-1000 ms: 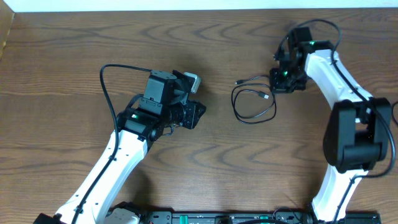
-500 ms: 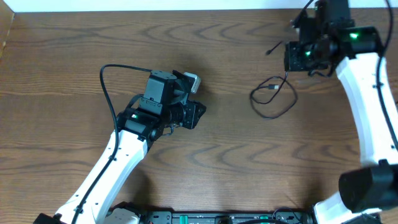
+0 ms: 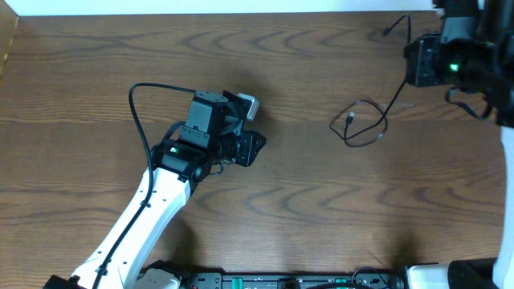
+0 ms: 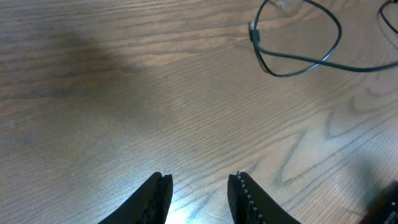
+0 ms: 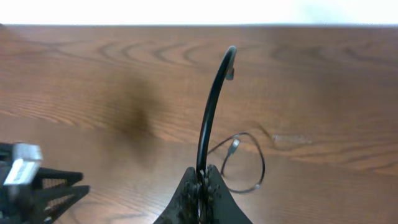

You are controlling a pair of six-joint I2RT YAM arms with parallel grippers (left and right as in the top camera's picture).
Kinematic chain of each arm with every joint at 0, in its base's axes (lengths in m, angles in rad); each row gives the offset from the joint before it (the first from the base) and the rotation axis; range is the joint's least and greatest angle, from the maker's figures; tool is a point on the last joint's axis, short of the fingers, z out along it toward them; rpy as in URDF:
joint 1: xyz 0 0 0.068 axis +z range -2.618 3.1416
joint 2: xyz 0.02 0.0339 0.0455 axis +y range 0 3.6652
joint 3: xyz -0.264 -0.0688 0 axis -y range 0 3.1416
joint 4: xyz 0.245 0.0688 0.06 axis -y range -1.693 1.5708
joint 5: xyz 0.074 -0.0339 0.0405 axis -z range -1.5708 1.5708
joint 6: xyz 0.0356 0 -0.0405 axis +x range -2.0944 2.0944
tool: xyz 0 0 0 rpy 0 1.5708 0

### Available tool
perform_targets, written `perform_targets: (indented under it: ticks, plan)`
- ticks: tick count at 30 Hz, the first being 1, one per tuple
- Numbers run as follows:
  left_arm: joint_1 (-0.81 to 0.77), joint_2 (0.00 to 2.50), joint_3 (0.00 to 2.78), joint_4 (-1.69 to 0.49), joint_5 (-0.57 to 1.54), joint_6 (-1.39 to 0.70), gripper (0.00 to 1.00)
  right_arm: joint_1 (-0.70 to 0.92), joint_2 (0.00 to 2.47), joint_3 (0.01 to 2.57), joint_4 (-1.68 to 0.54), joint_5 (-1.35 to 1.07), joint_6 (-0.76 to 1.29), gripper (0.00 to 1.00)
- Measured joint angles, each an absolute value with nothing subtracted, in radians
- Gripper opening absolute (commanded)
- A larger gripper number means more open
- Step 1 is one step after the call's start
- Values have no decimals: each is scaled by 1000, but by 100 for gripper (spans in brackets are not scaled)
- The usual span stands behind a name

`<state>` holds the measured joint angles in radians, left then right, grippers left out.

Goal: Untangle cables
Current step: 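Carry the black cable with the right gripper to the table's right edge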

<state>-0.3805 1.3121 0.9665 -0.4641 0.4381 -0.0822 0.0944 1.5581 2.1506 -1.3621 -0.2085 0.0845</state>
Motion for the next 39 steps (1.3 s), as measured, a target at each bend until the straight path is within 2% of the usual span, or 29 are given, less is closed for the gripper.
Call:
perform_targets:
  ticks: [13,26,39]
  plan:
    - [-381,1312,966,-464,438,-82,35,94,1544,2339,-1507,-133,84,1]
    - [-381,1312,966,-464,438,-82,35,57,1565,2368,-1510,-30,75,1]
    - [-381,1312,966,-464,438,-82,35,-100,1846,2370,-1359,-17,74,1]
